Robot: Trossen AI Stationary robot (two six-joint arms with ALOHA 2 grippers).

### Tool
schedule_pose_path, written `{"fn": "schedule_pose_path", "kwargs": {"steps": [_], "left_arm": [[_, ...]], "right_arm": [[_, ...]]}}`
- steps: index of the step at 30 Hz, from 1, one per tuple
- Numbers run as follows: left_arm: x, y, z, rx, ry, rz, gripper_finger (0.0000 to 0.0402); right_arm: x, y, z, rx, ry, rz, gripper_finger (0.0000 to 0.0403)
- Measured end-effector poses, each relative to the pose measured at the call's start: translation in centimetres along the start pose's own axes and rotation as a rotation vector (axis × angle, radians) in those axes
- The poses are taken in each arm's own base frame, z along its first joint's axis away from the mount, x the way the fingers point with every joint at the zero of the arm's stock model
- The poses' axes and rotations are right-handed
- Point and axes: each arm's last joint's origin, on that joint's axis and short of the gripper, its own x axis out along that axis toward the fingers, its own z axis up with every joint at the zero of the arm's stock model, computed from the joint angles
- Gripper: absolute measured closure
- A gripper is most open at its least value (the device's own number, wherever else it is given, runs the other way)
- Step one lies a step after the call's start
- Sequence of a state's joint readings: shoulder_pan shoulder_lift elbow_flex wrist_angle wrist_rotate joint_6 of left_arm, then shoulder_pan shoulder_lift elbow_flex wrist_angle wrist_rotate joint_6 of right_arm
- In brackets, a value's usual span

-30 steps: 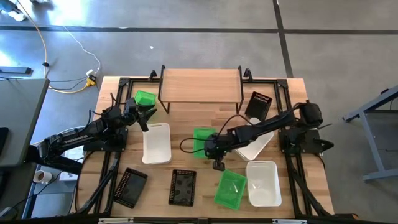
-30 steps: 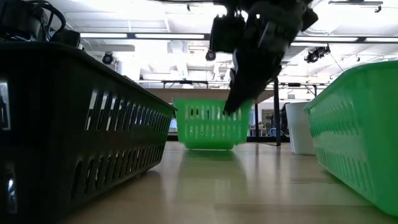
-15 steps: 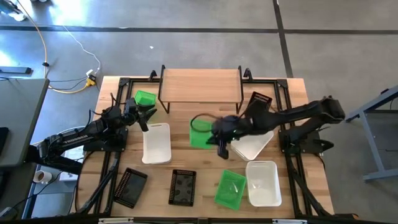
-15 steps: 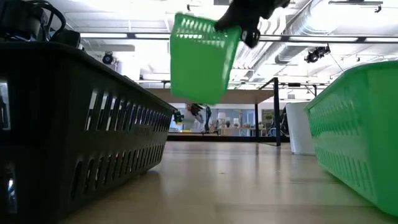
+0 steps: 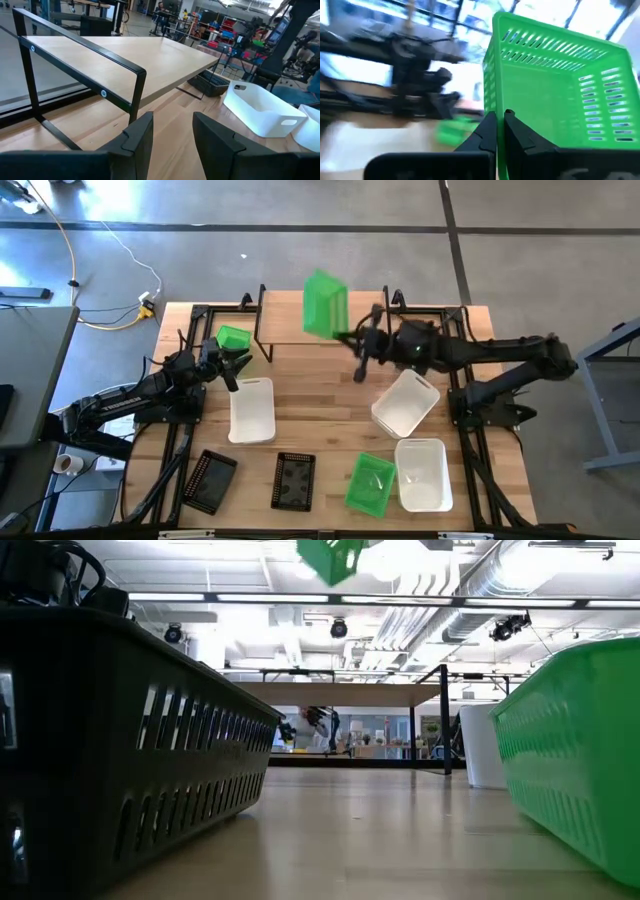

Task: Stack baskets on shelf by color
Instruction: Put the center green bin on the shelf

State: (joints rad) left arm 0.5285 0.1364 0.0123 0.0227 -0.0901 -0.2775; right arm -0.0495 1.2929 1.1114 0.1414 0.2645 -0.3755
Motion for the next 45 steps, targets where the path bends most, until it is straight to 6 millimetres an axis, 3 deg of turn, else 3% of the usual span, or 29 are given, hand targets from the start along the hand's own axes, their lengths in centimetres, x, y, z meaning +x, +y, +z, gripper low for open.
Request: {"fn": "schedule_pose_path", "kwargs": {"steps": [5,11,17,22,29,35,45], "left_arm": [[0.0,0.0,0.0,0.000,0.000,0.004,0.0273],[0.0,0.0,0.0,0.000,0.000,0.004,0.0273],[0.0,0.0,0.0,0.000,0.000,0.004,0.0273],[0.0,0.0,0.0,0.000,0.000,0.004,0.0273],[0.0,0.0,0.0,-0.001,0.003,0.004,0.0273],[0.1,0.0,-0.1,-0.009,0.012,0.006,0.0273],[0.1,0.0,-0.1,-0.007,0.011,0.006,0.0273]], "right_arm": [[0.5,-2.3,-0.5,-0.174,0.005,-0.091,0.0403],[0.8,-4.5,-2.4,-0.193,0.130,-0.116,0.0403],[0.8,-5.0,-4.0,-0.190,0.247,-0.078,0.0403],[0.7,-5.3,-3.8,-0.180,0.293,-0.063,0.0403],[2.8,-7.0,-2.6,-0.153,0.446,-0.040,0.0403],[4.9,-7.0,-2.7,-0.133,0.551,0.042,0.0403],[8.2,-5.1,-6.5,-0.139,0.640,0.205,0.0403]]}}
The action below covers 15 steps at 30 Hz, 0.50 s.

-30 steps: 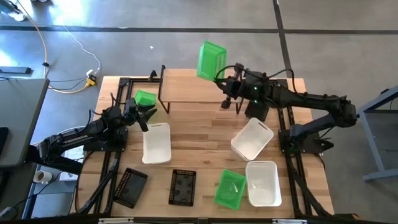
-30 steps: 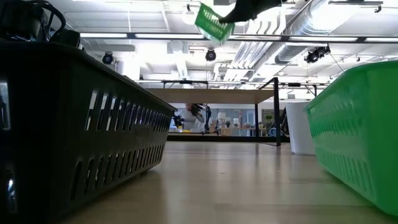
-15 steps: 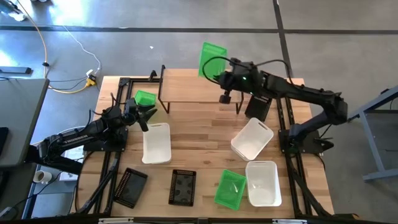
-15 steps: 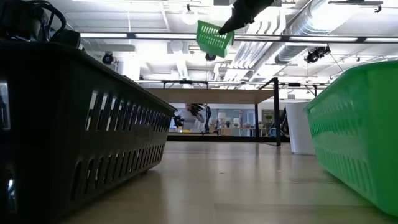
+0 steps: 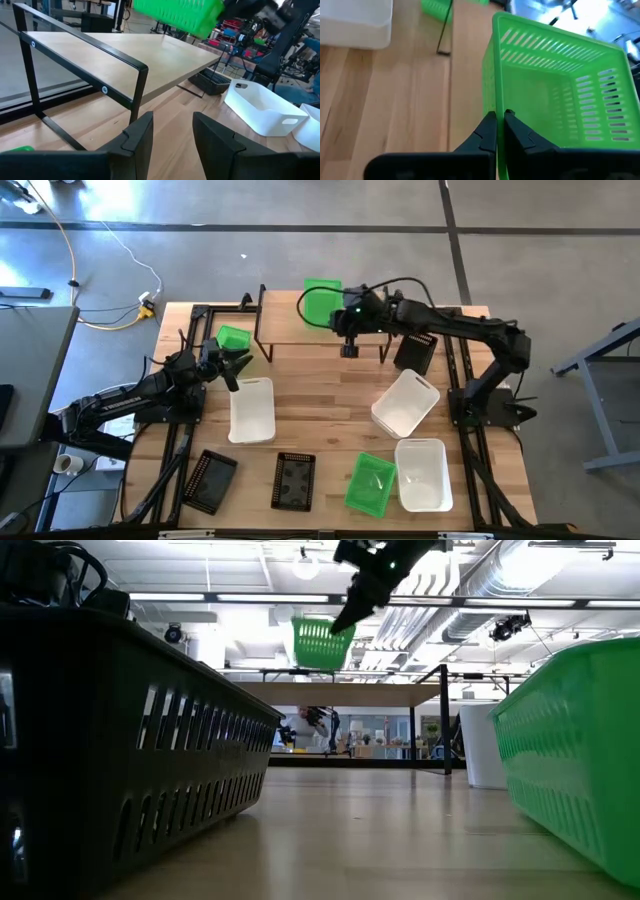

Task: Stack baskets on shelf by color
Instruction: Put the center green bin on the shelf

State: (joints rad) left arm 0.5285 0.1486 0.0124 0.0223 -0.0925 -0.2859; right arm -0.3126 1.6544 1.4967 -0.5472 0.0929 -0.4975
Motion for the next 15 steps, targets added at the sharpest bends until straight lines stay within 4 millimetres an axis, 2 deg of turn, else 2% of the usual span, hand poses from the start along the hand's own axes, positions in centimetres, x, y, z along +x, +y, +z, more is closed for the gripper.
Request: {"fn": "schedule_pose_path", "kwargs": {"steps": [6,15], "left_arm": [[0.0,0.0,0.0,0.000,0.000,0.000,0.0273],[0.0,0.0,0.0,0.000,0.000,0.000,0.0273]], "right_arm": [[2.3,0.9,-0.7,-0.036,0.063,0.058,0.0403],[2.6,1.2,-0.8,-0.028,0.082,0.063,0.0403]]}}
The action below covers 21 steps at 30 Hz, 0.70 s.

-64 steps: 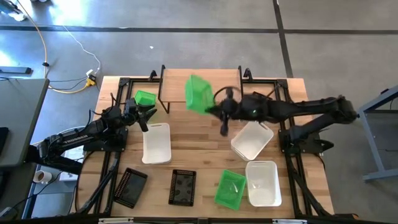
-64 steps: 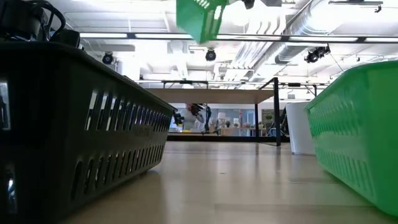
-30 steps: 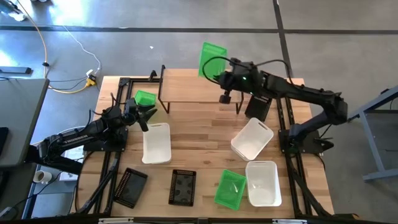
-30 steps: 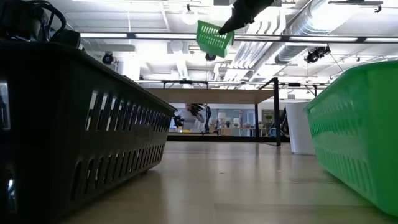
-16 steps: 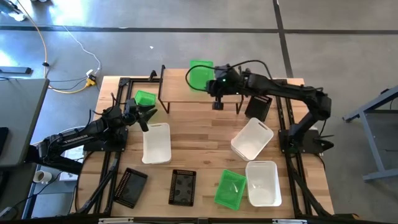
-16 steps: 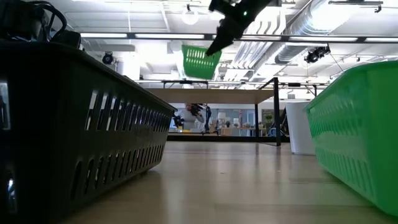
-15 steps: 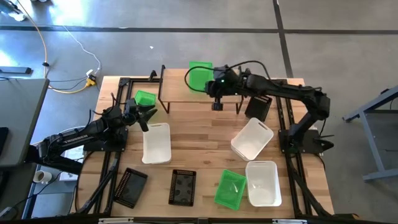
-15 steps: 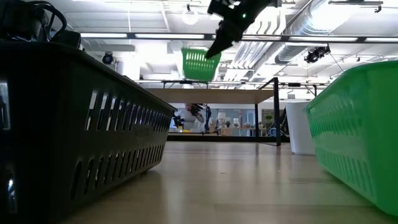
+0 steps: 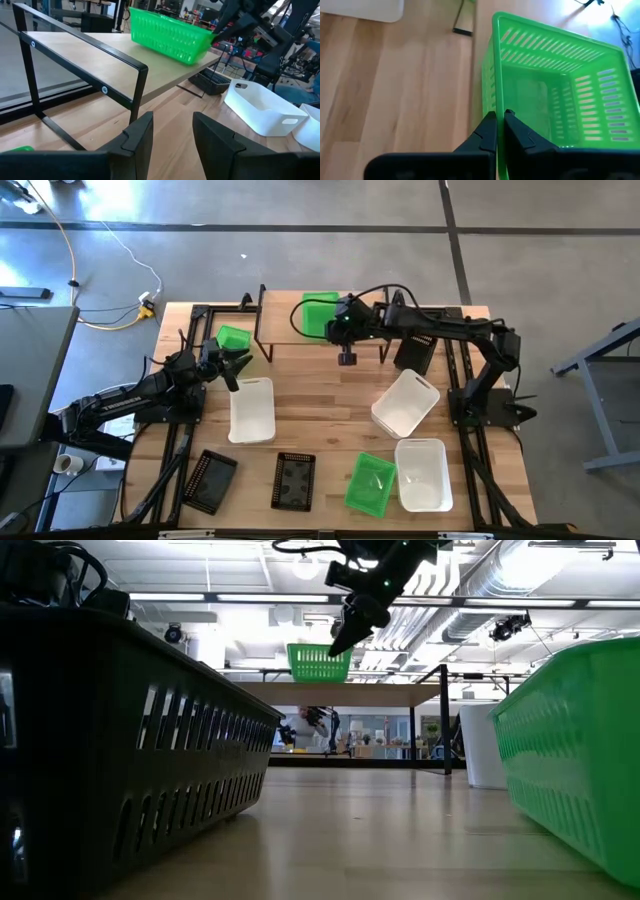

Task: Stack baskets on shelf by color
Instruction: Put the center green bin on the shelf

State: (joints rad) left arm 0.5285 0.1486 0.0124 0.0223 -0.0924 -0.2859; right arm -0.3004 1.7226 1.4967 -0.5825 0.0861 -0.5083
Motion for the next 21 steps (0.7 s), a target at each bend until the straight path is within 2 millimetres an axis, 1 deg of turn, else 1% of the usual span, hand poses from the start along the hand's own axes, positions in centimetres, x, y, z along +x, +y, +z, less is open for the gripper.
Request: {"fn": "schedule_pose_path", "kwargs": {"steps": [6,13,18,21], "left_arm": [[0.00,0.00,0.00,-0.005,0.000,0.000,0.0273],[0.00,-0.01,0.00,-0.114,0.002,-0.005,0.0273],[0.00,-0.02,0.01,-0.186,0.002,-0.008,0.0273],[0.00,-0.09,0.00,-0.194,0.009,-0.030,0.0273]], "right_arm": [[0.00,0.02,-0.11,0.010,0.011,0.002,0.0403],[0.00,-0.03,-0.24,0.009,0.038,-0.026,0.0399],[-0.02,-0.06,-0.25,0.012,0.039,-0.030,0.0365],[-0.02,-0.04,-0.24,0.012,0.039,-0.030,0.0342]]}}
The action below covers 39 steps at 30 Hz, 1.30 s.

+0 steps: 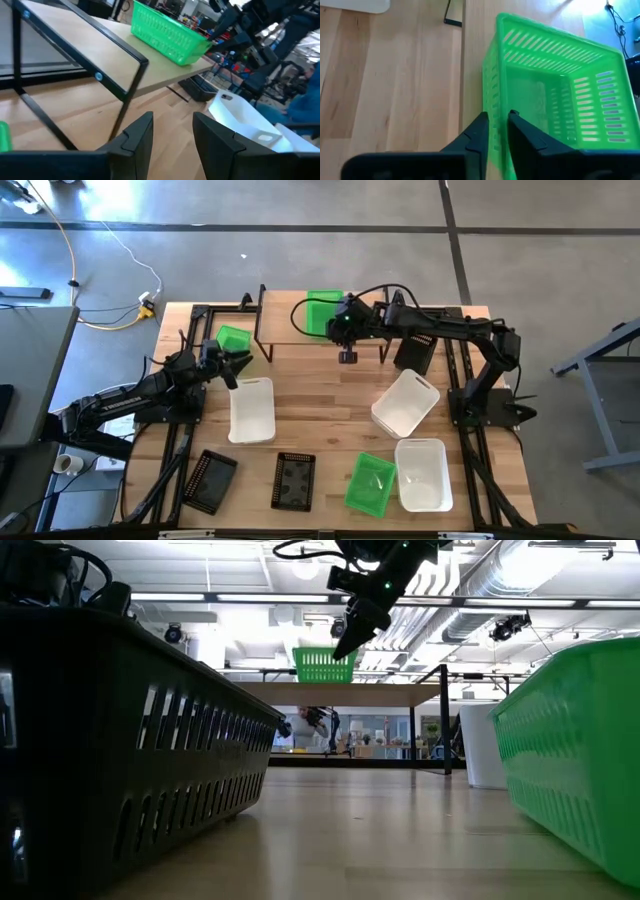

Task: Stack baskets on shelf by color
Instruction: Put the center green bin on the shelf, then put the top left white bin on the shelf

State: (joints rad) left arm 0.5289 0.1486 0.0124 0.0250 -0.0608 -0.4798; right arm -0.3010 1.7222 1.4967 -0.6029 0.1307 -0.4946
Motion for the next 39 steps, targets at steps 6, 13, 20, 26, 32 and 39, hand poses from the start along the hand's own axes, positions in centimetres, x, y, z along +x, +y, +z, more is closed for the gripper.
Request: {"fn": "schedule_pose_path", "kwargs": {"steps": [6,13,20,26,32,39], "left_arm": [[0.0,-0.2,0.2,-0.050,-0.012,-0.038,0.0273],[-0.1,-0.6,0.8,-0.104,-0.036,-0.065,0.0273],[-0.9,-2.1,3.9,-0.014,-0.117,-0.118,0.0273],[-2.0,-3.6,6.9,0.102,-0.114,-0.106,0.0273],[-2.6,-5.1,9.8,0.250,0.002,-0.053,0.0273],[-2.3,-7.1,13.2,0.306,0.167,-0.051,0.0273]], "right_arm": [[-0.1,0.6,0.3,-0.015,0.000,-0.005,0.0327],[-0.3,1.3,0.7,0.017,0.024,-0.067,0.0327],[-0.6,1.2,0.9,0.071,0.012,-0.097,0.0327],[-2.2,0.9,1.2,0.107,-0.031,-0.113,0.0327],[-3.8,1.2,1.7,0.212,-0.083,-0.112,0.0327],[-5.4,3.0,2.7,0.255,-0.134,-0.087,0.0327]]}}
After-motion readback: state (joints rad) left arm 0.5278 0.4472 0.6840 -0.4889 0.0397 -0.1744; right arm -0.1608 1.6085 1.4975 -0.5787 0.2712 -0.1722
